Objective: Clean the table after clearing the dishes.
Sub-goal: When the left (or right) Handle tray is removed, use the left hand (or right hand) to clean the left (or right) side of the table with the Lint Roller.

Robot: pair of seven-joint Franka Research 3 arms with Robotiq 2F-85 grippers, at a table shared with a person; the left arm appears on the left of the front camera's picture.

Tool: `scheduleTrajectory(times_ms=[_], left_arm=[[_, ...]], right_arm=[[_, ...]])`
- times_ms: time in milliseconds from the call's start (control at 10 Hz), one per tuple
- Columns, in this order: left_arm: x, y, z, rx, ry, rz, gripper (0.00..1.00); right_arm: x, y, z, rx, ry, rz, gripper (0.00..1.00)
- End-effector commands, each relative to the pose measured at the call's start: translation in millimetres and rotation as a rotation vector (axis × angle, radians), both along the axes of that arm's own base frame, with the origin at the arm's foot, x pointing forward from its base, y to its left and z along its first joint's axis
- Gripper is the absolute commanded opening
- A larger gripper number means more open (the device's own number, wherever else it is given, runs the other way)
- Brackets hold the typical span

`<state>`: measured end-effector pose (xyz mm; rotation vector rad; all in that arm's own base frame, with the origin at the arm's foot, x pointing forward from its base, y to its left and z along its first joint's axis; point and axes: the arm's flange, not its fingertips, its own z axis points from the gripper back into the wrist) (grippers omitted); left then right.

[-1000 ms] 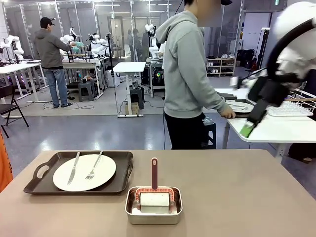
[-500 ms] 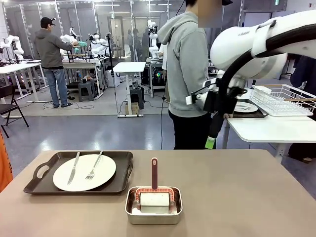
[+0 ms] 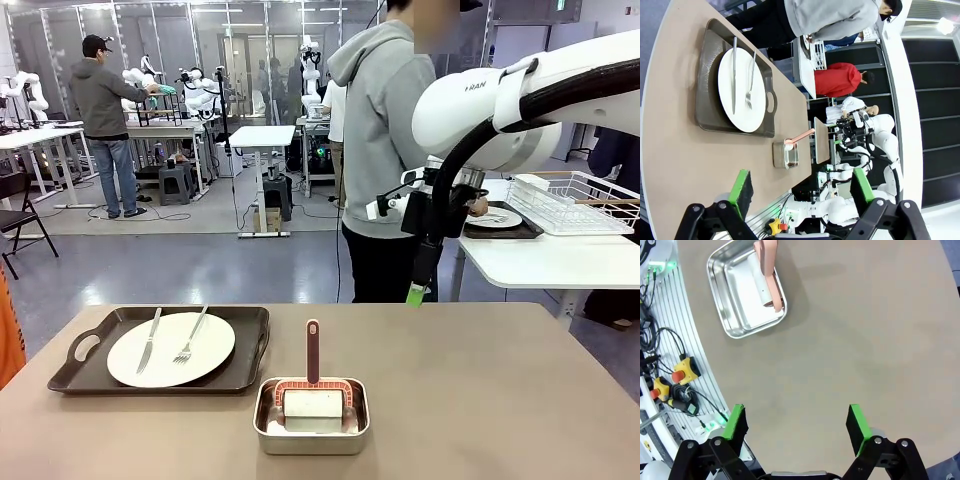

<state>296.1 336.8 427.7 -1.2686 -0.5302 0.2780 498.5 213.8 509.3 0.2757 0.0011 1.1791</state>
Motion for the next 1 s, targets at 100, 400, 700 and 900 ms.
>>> scheduleTrajectory(times_ms=[100, 400, 700, 900], left_arm=[[-3, 1, 1, -0.001, -0.012, -0.005, 1.0], [-3, 1, 1, -0.001, -0.012, -0.005, 1.0], [-3, 1, 1, -0.001, -0.012, -0.005, 1.0], [-3, 1, 1, -0.001, -0.012, -0.005, 1.0]], right_arm=[[-2, -3, 4, 0.015, 0.007, 0.019, 1.0], [14, 58, -9, 0.034, -0.072, 0.203, 1.0], [29, 124, -26, -0.041, -0.065, 0.3, 1.0], [36, 163, -42, -0.101, -0.028, 0.37, 1.0]])
